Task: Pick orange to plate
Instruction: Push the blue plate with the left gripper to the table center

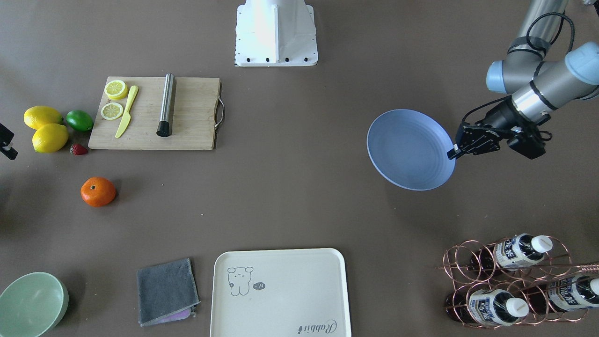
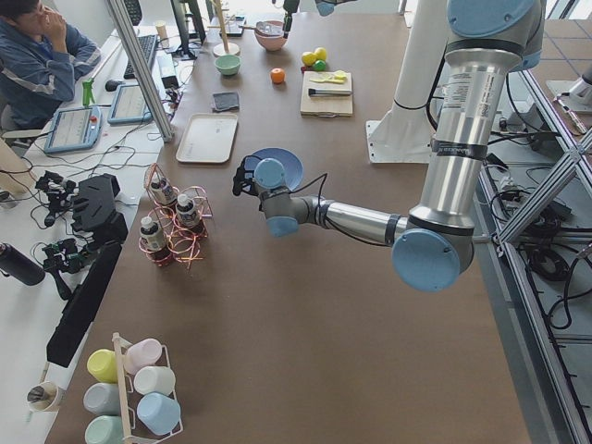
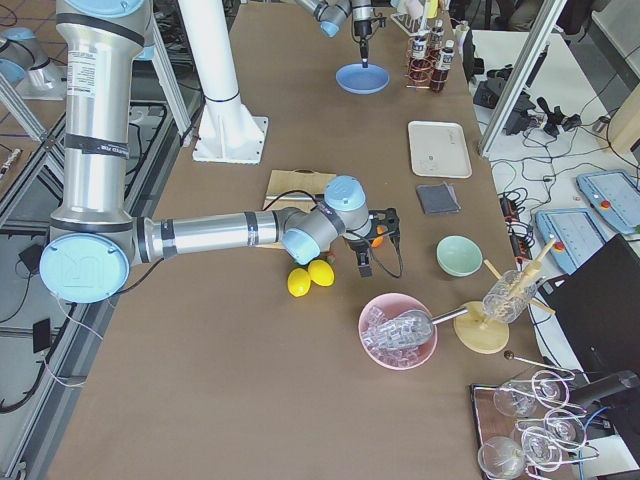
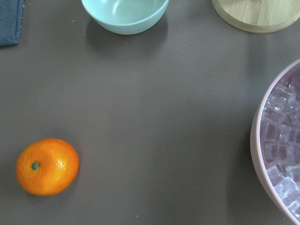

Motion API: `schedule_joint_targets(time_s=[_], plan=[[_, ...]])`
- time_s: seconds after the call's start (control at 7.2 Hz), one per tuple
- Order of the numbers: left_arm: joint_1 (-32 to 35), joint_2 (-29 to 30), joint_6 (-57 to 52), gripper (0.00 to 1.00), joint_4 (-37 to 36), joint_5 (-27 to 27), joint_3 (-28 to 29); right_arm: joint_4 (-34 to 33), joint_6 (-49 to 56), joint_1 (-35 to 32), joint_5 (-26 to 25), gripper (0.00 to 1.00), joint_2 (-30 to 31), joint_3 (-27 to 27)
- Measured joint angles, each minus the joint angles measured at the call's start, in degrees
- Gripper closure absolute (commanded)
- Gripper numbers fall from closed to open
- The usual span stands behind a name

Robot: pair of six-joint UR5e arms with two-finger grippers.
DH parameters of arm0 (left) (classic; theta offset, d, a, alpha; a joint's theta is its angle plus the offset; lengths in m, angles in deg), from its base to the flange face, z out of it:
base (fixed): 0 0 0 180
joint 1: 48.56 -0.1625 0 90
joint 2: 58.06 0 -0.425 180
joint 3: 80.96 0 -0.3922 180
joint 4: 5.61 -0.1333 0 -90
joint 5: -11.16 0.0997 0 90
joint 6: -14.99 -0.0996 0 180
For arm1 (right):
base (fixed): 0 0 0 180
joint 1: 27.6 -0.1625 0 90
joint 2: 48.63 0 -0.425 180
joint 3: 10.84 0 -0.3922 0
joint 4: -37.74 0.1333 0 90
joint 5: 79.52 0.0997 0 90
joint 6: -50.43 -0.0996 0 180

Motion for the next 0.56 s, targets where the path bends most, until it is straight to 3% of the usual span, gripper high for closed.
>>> schedule_joint_targets(time_s=[0.28, 0.56], plan=[[-8.64, 10.89, 1.25, 1.00, -15.49, 9.90, -0.52, 0.01, -0.03, 0.00, 0.00, 0.00, 0.01, -0.05], [-15.18, 17.25, 3.34, 1.00, -21.35, 15.62, 0.36, -0.05, -0.03, 0.00, 0.06, 0.00, -0.05, -0.12]])
